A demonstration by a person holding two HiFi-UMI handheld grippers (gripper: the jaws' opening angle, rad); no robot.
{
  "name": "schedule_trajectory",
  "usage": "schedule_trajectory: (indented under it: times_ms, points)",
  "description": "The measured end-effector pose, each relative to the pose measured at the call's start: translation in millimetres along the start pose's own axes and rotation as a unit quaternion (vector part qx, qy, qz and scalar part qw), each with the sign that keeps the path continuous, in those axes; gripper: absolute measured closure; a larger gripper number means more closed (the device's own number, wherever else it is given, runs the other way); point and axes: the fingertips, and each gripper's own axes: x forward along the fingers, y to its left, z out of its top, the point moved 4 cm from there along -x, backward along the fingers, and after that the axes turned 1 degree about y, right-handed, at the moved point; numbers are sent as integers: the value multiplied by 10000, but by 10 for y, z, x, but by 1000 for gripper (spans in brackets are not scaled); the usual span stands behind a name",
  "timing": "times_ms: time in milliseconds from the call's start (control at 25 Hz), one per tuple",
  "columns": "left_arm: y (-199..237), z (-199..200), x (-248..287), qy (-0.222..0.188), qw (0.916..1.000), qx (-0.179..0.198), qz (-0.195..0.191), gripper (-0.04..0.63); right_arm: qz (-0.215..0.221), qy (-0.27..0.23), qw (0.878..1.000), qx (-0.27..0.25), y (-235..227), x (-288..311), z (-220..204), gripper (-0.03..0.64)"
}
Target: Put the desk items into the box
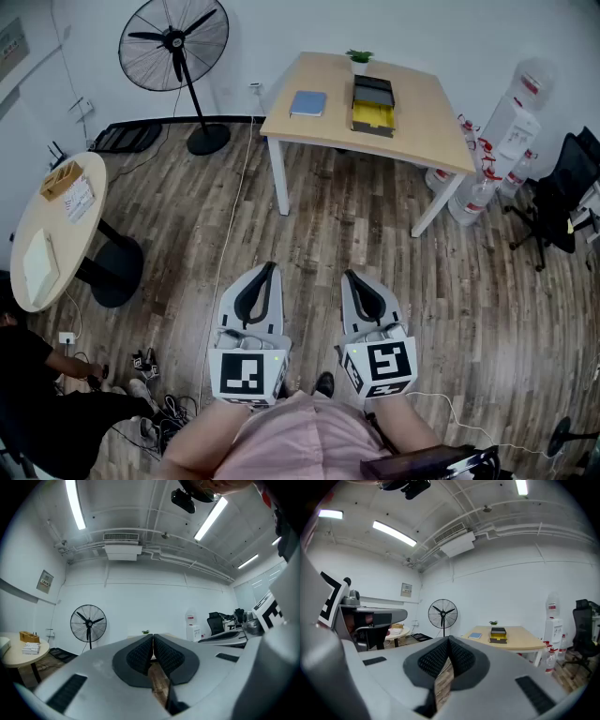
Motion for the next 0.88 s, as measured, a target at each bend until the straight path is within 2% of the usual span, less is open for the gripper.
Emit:
schedule_trajectory:
  times_ms: [240, 360, 400, 480, 680, 880]
  points:
    - [-141, -60, 21, 5, 9997, 218, 51, 580, -36, -9, 10000, 8, -169, -72, -17, 615]
    - [-250, -84, 63, 24, 9997, 231, 85, 580, 160, -5, 9999, 50, -245, -75, -44, 614]
    - [-286, -105, 70, 48, 9997, 223, 108, 580, 284, 26, 9996, 72, -253, -72, -73, 563]
    - [-358, -156, 75, 95, 9997, 180, 126, 580, 468, 83, 9988, 125, -270, -81, -138, 415]
    - [-460, -312, 138, 304, 9993, 119, 165, 580, 407, 141, 9989, 197, -444, -53, -242, 429]
    - [-345, -415, 309, 403, 9989, 101, 232, 580, 406, 248, 9986, 213, -526, 160, -300, 434]
